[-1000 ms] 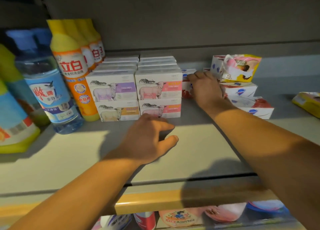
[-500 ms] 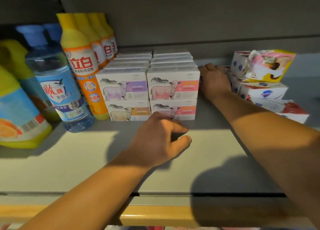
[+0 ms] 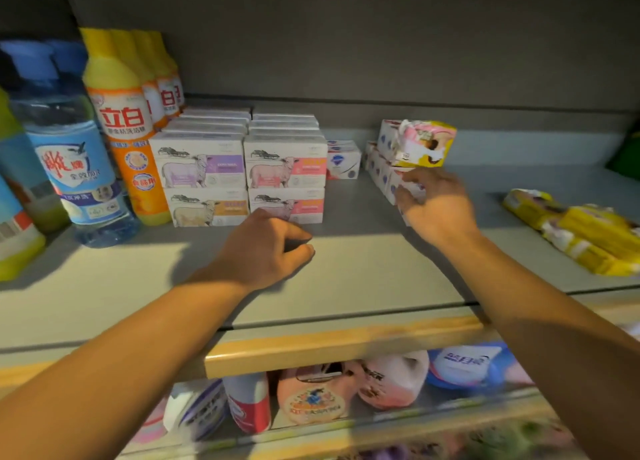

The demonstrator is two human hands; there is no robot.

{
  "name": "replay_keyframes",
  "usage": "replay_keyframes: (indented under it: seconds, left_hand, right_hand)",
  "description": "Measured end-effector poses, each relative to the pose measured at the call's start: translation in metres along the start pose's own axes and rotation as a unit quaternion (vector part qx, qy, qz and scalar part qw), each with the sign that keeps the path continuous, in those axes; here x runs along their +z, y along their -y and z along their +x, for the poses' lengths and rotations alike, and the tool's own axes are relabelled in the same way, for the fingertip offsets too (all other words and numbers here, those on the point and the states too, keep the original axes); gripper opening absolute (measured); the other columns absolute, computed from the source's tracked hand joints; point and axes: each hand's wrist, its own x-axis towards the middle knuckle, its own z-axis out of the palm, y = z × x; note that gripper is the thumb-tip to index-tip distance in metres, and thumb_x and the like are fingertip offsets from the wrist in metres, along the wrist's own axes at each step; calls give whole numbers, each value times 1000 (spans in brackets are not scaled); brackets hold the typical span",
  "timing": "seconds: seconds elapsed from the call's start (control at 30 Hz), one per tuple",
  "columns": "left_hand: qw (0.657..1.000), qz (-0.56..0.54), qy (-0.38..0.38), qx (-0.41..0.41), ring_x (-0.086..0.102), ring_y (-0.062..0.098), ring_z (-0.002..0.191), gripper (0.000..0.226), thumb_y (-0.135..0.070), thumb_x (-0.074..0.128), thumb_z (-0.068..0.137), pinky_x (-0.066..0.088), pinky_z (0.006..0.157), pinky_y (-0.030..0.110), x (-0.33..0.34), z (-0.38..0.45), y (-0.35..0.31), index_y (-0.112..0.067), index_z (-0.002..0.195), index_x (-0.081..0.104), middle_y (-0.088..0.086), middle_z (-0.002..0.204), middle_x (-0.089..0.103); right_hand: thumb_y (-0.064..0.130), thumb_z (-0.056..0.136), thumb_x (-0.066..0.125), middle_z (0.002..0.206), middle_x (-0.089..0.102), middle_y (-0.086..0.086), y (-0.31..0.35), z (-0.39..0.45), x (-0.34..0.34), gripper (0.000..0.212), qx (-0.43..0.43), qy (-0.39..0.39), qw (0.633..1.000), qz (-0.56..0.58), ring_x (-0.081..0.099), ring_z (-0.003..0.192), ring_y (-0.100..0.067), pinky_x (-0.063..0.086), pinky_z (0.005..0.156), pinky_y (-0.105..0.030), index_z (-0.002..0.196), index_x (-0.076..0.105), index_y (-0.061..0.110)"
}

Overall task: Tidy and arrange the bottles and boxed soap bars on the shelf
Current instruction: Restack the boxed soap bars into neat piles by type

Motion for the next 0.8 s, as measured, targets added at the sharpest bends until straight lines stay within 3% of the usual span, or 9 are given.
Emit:
replay_keyframes:
  seconds: [0.07,0.13,0.3,0.47,0.53,0.6,0.67,0.8]
  left_hand:
    - [1000,4,-4,3,69,16,95,22,-35,70,86,53,84,33,1,-1,0,-21,101,79,-3,101,76]
    - [1000,5,-6,4,69,15,94,21,-33,71,86,53,84,33,1,0,1,-21,101,79,-3,101,76]
    - [1000,1,4,1,68,14,99,25,-35,70,87,53,90,33,0,-1,1,-21,105,77,-4,106,76]
    - [999,-29,29,-5,69,21,84,23,-37,69,89,55,80,38,-4,-4,-3,-17,94,79,2,90,76]
    - [998,-52,36,-19,67,22,74,27,-37,64,93,53,73,39,-7,-5,-4,-16,83,78,2,78,74]
    - [997,-60,28,-29,63,26,69,45,-38,52,99,48,69,39,-9,-5,-3,-11,70,72,7,67,68]
    - [998,-57,28,-27,65,32,81,58,-41,38,104,48,80,42,-9,-6,-3,1,79,70,17,79,71]
    - [995,-91,25,-36,67,26,89,73,-58,23,95,48,87,40,-12,-8,-5,-5,87,73,12,88,74]
  right_hand:
    - [49,91,53,139,53,-11,-21,-9,-8,50,75,73,991,-84,47,126,-34,43,103,-43,133,57,22]
    - [55,90,51,146,46,-9,-30,-19,-10,59,85,131,981,-116,40,133,-34,37,108,-41,140,49,23]
    - [50,89,53,138,52,-3,-4,-54,-12,50,-47,92,985,-136,44,122,-30,31,101,-34,134,56,28]
    - [40,92,57,119,57,4,35,-81,-14,34,-83,62,994,38,42,112,-22,30,89,-25,123,66,29]
    - [42,95,51,125,54,0,43,-78,-16,37,-1,89,994,68,43,118,-24,35,93,-29,126,61,25]
    - [49,96,44,125,59,-1,46,-76,-20,41,86,161,982,50,49,118,-26,44,98,-39,120,62,22]
    - [52,95,43,110,69,1,48,-79,-24,42,110,208,968,90,60,105,-20,51,90,-42,105,69,20]
    - [45,91,61,103,68,14,55,-95,-34,24,110,182,947,240,65,92,-1,52,64,-16,105,60,25]
